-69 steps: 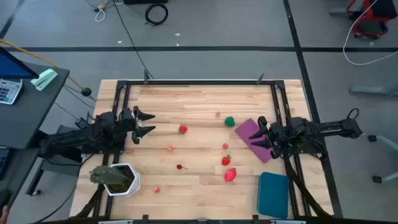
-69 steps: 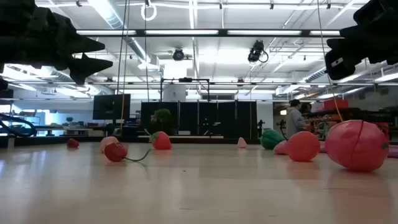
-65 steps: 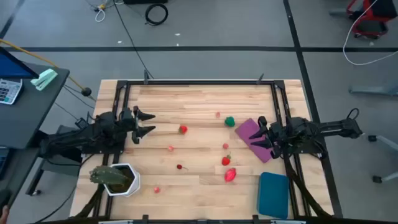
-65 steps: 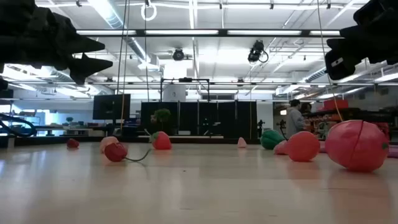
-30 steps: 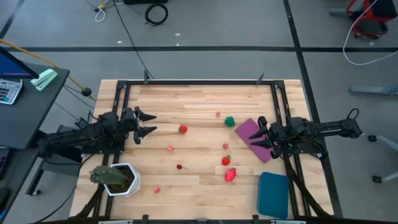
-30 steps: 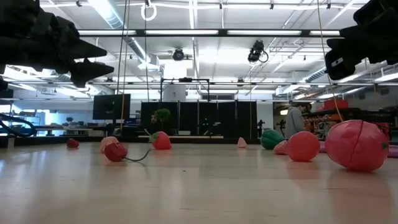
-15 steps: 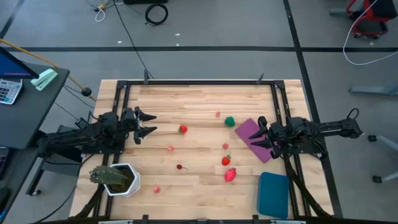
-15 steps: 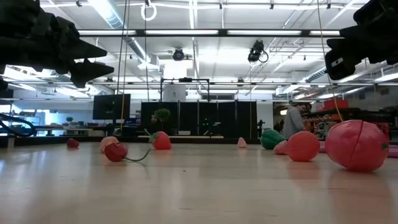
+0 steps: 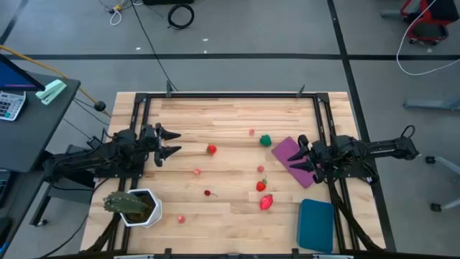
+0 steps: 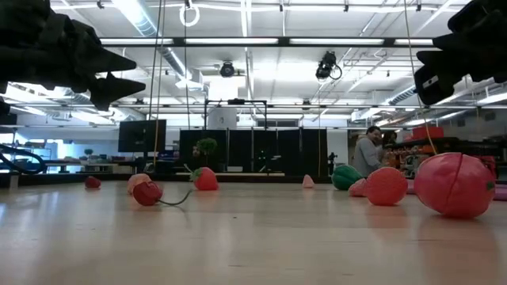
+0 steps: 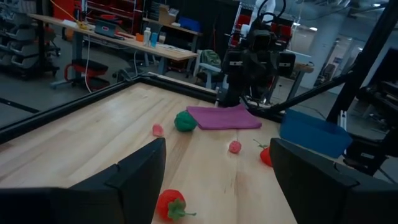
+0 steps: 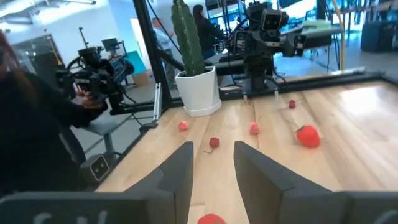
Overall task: Pick and placing Produce into tupperware
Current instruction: Put the green bell pepper into the blue bin
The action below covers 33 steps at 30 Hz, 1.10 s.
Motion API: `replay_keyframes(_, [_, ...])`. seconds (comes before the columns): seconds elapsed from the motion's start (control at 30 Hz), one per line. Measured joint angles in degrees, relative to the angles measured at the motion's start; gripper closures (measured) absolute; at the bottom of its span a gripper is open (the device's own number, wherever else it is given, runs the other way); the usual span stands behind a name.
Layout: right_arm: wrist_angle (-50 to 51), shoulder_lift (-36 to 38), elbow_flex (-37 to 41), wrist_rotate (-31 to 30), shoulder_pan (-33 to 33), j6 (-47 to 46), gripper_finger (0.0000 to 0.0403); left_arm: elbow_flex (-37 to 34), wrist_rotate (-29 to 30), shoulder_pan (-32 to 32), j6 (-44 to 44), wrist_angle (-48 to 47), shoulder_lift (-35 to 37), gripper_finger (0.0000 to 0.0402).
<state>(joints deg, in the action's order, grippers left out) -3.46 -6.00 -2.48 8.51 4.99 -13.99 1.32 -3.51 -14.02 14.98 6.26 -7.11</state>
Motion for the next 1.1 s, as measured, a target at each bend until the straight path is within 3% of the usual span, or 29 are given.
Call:
replay_keyframes(0.2, [1.1, 0.0, 0.0, 0.1, 0.0, -5.2, 0.0279, 0.0, 0.0, 0.0, 5.4, 0.0, 0.0, 0.0111])
replay_keyframes(0.5, [1.4, 0.0, 0.0, 0.1, 0.0, -11.8, 0.0279, 0.0, 0.1, 0.0, 5.3, 2.3, 0.0, 0.0111])
replay_keyframes(0.9, [1.3, 0.0, 0.0, 0.1, 0.0, -11.3, 0.0279, 0.0, 1.6, 0.0, 5.4, 2.1, 0.0, 0.0111])
replay_keyframes(0.97, [0.7, 0.0, 0.0, -1.8, 0.0, -6.1, 0.0279, 0.0, 1.6, 0.0, 5.4, 2.1, 0.0, 0.0111])
replay_keyframes(1.1, [-3.8, 0.0, 0.0, -11.3, 0.0, 8.2, 0.0279, 0.0, 1.6, 0.0, 5.9, 2.0, 0.0, 0.0111])
